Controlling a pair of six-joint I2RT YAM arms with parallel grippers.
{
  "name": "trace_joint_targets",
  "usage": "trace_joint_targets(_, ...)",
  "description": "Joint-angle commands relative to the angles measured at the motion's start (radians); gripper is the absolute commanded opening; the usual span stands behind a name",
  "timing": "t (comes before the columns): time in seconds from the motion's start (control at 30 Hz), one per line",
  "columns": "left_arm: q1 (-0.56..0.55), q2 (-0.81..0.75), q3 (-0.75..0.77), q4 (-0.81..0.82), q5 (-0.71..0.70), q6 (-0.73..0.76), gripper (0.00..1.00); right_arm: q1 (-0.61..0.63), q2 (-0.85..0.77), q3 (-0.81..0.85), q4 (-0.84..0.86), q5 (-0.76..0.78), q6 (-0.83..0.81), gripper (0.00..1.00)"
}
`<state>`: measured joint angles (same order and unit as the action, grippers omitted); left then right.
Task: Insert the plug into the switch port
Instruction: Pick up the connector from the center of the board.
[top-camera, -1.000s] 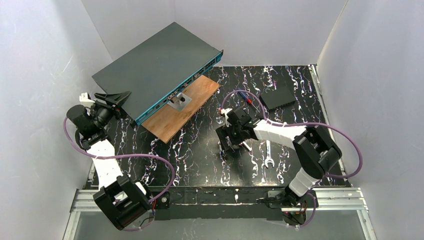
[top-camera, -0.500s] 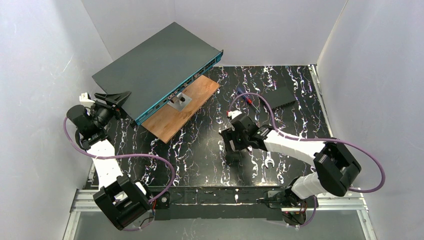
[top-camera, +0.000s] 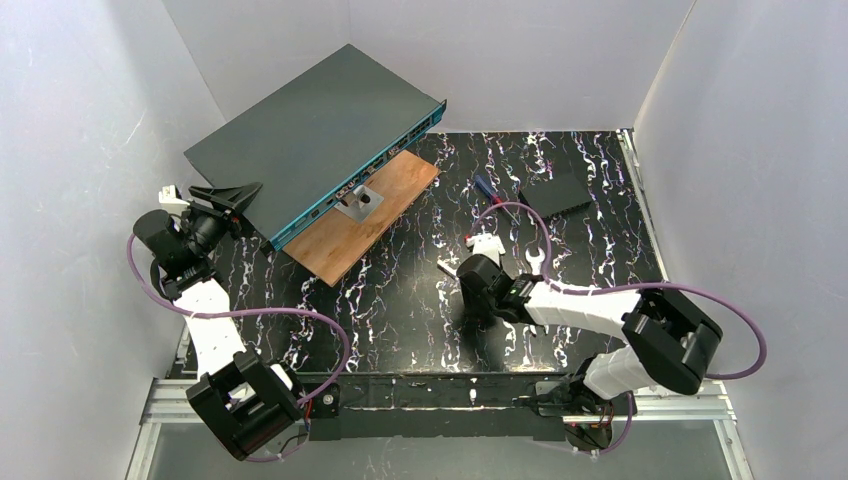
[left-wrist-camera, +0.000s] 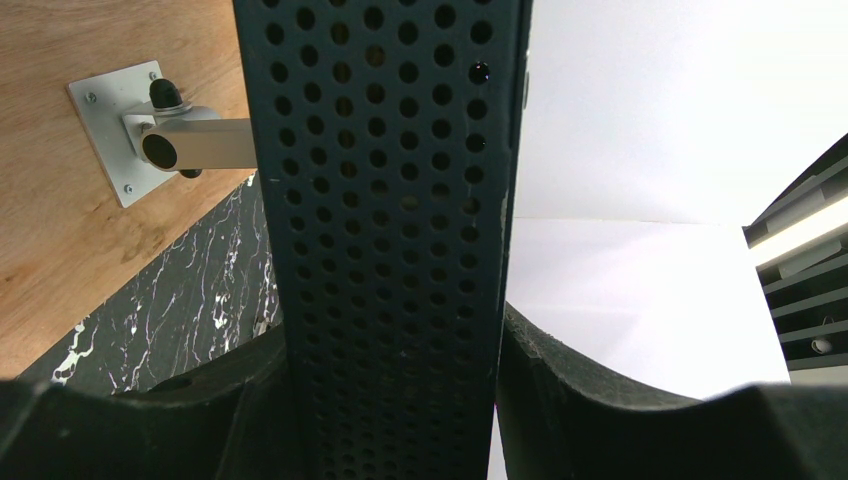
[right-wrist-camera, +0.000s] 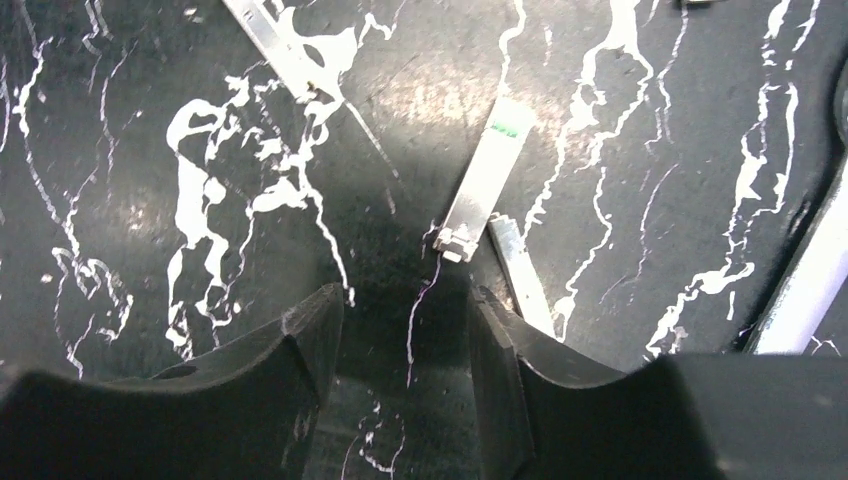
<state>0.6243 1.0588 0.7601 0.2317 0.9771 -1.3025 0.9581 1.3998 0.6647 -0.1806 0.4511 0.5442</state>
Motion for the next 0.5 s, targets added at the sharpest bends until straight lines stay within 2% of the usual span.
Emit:
trace_joint_targets(0.0, -0.006, -0.011, -0.025, -0.029, 0.067, 0.07, 0.0, 0.007, 0.027, -0.021, 0.087, 0.127, 0.058, 0.56)
trace_joint_targets(0.47, -0.006, -0.008, -0.023, -0.029, 0.071, 0.068, 0.0, 0.007, 0.073, -0.061, 0.123, 0.218, 0.108, 0.43)
